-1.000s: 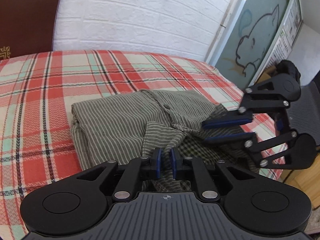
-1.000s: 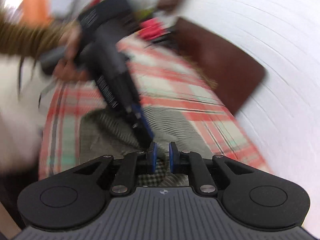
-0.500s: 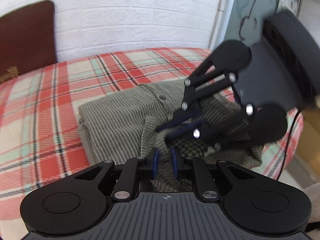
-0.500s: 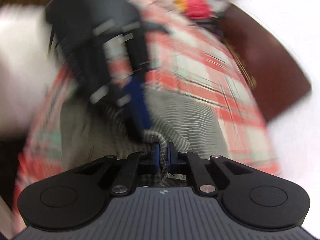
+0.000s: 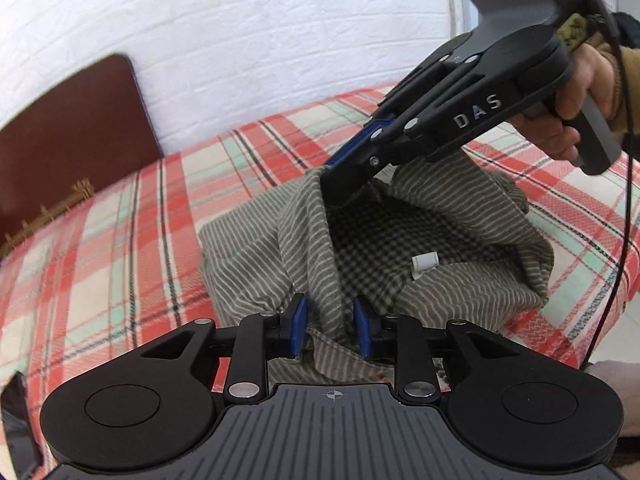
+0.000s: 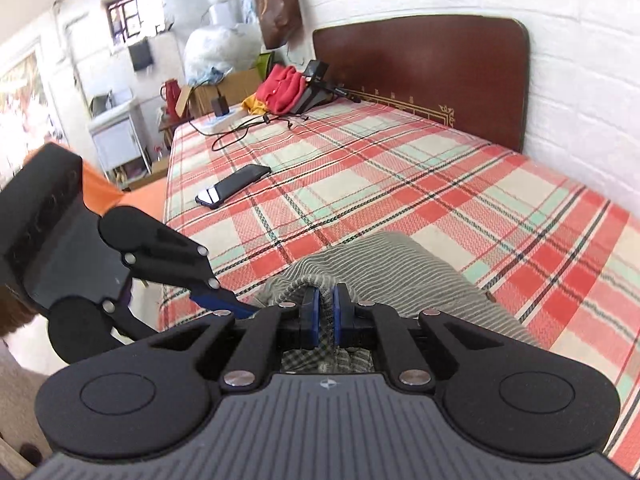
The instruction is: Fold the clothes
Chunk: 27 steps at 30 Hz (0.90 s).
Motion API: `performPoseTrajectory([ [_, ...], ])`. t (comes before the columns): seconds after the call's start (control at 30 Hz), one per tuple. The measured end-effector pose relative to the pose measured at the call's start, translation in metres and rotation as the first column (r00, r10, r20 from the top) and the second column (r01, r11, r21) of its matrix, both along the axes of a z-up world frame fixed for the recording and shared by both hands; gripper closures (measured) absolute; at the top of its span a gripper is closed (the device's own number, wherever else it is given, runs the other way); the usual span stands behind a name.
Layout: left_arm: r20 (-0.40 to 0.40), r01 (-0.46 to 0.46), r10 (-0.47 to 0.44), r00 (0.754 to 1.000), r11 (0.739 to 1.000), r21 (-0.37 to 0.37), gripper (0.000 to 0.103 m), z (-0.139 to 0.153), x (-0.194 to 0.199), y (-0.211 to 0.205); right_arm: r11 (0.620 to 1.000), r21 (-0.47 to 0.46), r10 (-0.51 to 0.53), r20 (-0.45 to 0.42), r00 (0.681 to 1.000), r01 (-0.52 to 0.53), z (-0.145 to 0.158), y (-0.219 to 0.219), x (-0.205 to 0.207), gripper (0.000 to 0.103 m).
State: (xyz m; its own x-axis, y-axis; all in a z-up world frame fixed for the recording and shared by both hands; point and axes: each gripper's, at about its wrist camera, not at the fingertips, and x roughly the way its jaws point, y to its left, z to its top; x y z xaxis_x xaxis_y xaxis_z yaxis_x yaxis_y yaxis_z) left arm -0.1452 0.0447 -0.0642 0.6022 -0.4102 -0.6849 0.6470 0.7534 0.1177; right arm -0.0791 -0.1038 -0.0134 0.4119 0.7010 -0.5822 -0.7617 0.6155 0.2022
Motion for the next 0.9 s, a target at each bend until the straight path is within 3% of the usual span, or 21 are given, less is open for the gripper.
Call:
performPoseTrajectory([
  [0.1,-0.087,-0.032,0.023,0.996,0.993,-0.111,0.095,0.003,0.014,0.013,0.999,0.01,-0.035,0.002,0.999,0.035,-0.003,-0.003,-0.006,0.091],
  [0.2,-0.15,-0.09,0.056,0.987,0.968,-0.233,0.095,0.006,0.023,0.035,0.995,0.074,-0.068,0.006,0.998,0.068,0.004,-0.016,-0.014,0.085],
  [0.27,-0.194,-0.131,0.073,0.978,0.942,-0.31,0.095,0.009,0.03,0.049,0.987,0.138,-0.084,-0.012,0.996,0.085,0.009,-0.025,-0.018,0.084],
  [0.43,-0.303,-0.238,0.096,0.948,0.847,-0.475,0.095,0.014,0.046,0.084,0.992,0.126,-0.01,-0.016,1.0,0.012,0.004,-0.018,-0.028,0.079],
  [0.5,-0.327,-0.248,0.09,0.941,0.841,-0.482,0.095,0.01,0.049,0.083,0.992,0.122,0.02,-0.017,1.0,-0.017,0.003,-0.016,-0.032,0.072],
  [0.73,-0.314,-0.231,0.073,0.947,0.833,-0.503,0.094,0.009,0.046,0.083,0.987,0.105,0.122,-0.026,0.992,-0.119,-0.004,-0.006,-0.046,0.072],
  [0.9,-0.334,-0.24,0.064,0.941,0.819,-0.521,0.093,0.005,0.047,0.086,0.99,0.073,0.127,-0.105,0.986,-0.12,-0.026,-0.003,-0.041,0.072],
])
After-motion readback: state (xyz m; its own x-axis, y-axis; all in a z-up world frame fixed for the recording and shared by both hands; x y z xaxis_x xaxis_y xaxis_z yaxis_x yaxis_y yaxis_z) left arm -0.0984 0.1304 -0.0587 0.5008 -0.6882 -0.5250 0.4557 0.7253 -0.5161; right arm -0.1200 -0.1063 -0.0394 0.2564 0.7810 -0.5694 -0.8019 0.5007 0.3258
